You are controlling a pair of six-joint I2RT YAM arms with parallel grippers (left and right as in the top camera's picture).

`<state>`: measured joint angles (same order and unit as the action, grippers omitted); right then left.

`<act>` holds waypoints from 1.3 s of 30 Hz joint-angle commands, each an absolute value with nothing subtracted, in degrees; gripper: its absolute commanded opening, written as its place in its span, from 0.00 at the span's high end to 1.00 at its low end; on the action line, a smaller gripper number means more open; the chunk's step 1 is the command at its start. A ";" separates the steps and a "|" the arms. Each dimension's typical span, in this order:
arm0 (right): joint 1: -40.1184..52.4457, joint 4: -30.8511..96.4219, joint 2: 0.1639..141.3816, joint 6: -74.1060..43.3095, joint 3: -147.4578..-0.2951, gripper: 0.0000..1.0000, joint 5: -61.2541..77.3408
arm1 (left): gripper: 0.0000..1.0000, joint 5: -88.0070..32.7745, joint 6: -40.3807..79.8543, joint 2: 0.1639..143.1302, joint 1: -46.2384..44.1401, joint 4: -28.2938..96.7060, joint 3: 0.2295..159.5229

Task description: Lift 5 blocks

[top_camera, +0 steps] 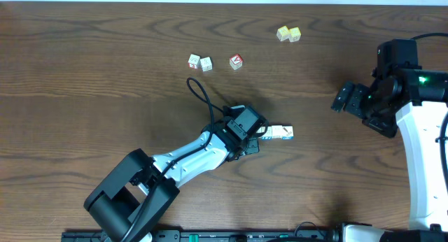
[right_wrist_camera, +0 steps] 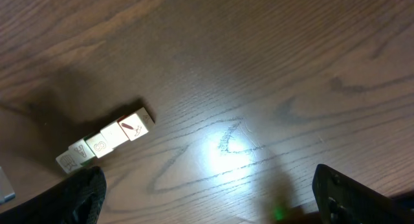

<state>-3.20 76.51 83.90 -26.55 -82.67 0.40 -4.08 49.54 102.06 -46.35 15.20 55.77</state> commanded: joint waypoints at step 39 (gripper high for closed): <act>-3.29 76.53 83.64 -26.52 -83.42 0.01 0.30 | 0.91 -0.60 49.63 102.83 -46.37 13.76 55.35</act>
<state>-3.20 76.51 83.90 -26.55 -82.67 0.40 -2.13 49.54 102.06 -46.35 13.91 55.77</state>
